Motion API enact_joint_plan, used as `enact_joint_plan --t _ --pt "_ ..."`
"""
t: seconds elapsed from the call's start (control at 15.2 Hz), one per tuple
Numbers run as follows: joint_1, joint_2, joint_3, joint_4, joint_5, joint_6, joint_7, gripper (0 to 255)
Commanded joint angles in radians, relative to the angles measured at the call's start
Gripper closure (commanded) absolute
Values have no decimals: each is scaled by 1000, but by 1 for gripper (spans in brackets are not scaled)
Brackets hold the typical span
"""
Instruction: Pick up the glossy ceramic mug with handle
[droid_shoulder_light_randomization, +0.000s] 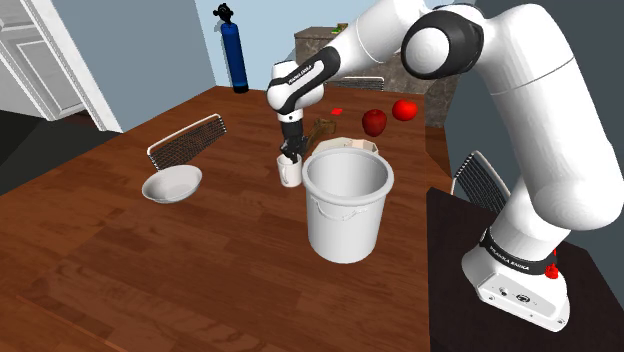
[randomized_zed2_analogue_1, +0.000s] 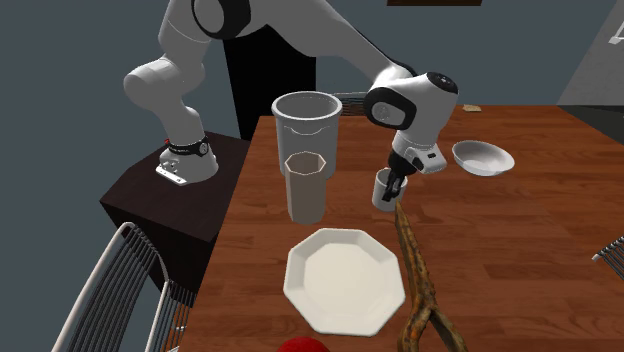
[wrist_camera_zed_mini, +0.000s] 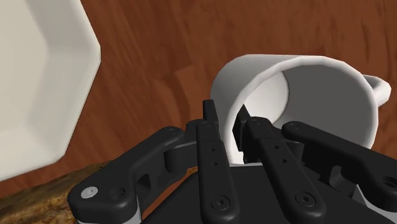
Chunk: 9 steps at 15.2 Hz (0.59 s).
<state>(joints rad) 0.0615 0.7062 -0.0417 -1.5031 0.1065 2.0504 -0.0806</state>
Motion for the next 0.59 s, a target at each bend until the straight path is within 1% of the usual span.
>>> enact_joint_plan --t 0.0,0.53 --pt "0 -15 -1 0 -1 -15 1 255" --pt "1 -70 -3 21 -5 -91 7 255"
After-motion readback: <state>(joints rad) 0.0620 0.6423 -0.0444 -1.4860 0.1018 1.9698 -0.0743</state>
